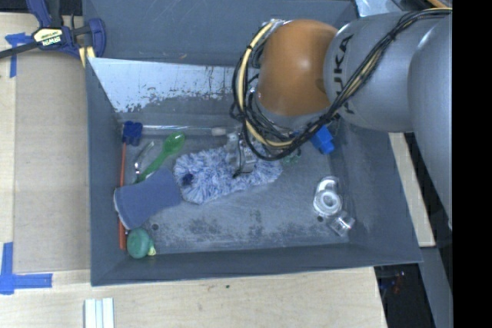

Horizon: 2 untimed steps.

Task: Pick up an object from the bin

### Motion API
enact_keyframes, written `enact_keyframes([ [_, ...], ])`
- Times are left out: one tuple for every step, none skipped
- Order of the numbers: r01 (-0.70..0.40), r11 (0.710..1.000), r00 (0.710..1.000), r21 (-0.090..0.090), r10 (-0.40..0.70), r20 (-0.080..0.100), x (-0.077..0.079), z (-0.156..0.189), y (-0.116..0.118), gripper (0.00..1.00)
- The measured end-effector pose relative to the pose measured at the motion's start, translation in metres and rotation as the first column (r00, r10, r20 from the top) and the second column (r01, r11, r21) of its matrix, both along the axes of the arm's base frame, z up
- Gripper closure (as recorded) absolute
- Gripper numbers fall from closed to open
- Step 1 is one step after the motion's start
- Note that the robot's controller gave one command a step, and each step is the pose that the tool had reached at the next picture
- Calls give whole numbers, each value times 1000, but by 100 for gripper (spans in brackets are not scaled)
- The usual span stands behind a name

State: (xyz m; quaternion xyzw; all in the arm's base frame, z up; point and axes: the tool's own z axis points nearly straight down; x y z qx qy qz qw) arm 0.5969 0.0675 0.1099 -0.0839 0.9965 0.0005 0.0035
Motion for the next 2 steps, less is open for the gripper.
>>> enact_keyframes([
  [1,1000,1000,0,-1,0,0,0,0,100],
  [-20,1000,1000,1,20,6,28,125,47,100],
])
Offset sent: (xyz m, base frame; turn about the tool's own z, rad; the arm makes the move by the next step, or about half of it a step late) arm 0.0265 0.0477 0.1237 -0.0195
